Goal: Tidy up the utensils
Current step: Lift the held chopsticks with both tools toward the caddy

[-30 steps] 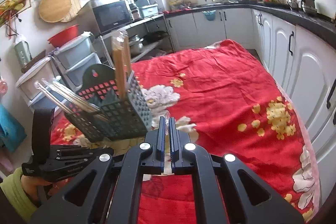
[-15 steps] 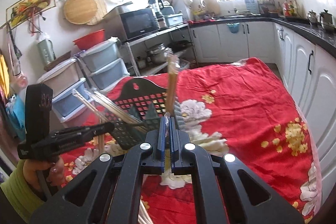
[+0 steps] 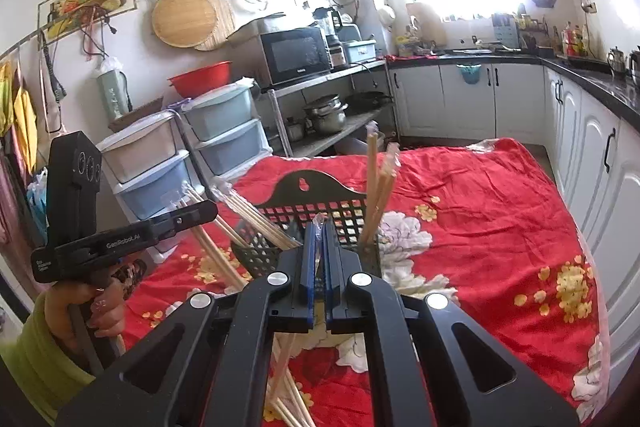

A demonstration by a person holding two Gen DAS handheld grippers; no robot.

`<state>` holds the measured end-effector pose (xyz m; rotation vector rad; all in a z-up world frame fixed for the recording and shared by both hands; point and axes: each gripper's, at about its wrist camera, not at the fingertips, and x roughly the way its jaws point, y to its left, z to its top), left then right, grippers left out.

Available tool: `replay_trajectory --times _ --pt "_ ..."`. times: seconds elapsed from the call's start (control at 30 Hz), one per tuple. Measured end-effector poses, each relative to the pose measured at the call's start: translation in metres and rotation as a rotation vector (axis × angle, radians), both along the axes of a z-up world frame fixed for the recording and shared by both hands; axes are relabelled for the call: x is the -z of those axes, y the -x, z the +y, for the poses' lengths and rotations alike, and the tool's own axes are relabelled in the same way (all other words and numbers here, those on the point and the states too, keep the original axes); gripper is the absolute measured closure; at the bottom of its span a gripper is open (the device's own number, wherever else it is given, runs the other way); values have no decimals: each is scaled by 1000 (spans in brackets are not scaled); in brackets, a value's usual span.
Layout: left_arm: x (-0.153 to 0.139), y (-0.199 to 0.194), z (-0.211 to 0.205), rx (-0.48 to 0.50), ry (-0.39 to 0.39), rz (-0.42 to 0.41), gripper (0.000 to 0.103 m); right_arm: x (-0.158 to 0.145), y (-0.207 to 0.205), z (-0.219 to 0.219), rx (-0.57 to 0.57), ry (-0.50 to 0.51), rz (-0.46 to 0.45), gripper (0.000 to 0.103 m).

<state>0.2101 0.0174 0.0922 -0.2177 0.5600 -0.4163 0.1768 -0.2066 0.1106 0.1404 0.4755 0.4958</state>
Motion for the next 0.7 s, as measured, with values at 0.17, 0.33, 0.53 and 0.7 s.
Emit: replay_trajectory --times 0.17,0.33,0.53,0.7 --pt "-12 5 4 -9 10 -27 100 -13 2 5 -15 -2 -33 101" --pt "-18 6 10 -19 14 -48 100 -23 4 9 -23 3 -55 101" --pt "-33 10 18 -38 29 -84 100 -42 6 6 -22 -9 -97 101" --pt "-49 12 28 -64 41 -121 100 -59 11 6 -29 -18 -141 102"
